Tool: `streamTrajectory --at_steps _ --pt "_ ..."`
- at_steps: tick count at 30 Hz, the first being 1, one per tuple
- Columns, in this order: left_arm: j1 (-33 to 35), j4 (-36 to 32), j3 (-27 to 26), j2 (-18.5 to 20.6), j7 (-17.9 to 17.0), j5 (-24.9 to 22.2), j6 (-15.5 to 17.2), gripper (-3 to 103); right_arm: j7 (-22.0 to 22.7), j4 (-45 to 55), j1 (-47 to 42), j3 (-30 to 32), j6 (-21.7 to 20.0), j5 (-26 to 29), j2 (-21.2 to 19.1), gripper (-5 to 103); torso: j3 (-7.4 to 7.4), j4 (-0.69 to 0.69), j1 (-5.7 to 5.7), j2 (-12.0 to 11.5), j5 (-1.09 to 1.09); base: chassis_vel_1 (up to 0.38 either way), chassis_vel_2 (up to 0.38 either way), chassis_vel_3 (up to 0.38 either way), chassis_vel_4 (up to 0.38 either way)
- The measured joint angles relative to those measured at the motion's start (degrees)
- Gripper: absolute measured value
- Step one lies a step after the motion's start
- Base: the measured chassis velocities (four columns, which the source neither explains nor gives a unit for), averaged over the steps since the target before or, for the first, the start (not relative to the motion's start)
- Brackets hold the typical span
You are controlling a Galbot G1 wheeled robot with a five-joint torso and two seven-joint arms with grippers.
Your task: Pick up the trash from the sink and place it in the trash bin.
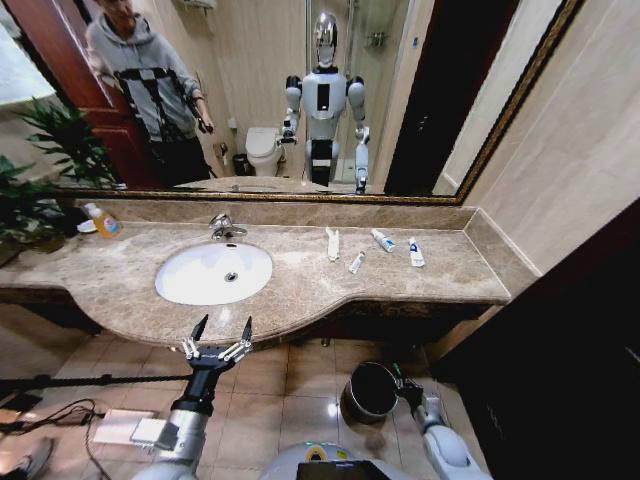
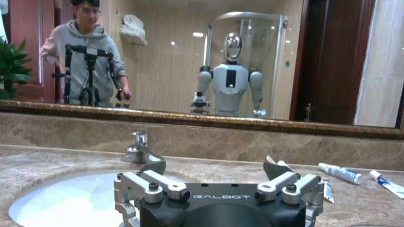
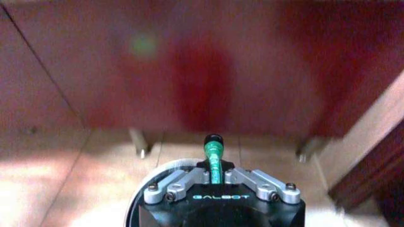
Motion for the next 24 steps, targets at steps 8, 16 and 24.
streamTrajectory --at_steps 8,16,24 --pt "0.0 0.0 0.0 0.0 0.0 0.0 0.0 100 -0.7 -11.0 4.2 1.0 0.7 -10.1 5.9 7 0.00 -0.01 0.00 0.0 -0.01 0.000 0.000 0.000 0.000" --pt "0.0 0.0 0.0 0.0 0.0 0.0 0.0 100 -0.6 -18.8 10.1 1.5 2.4 -14.2 8.8 7 0.00 0.00 0.00 0.0 -0.02 0.000 0.000 0.000 0.000" --pt "0.0 0.0 0.0 0.0 0.0 0.0 0.0 100 -0.6 -24.5 14.9 1.6 3.2 -15.4 9.3 20 0.00 0.00 0.00 0.0 -0.01 0.000 0.000 0.000 0.000"
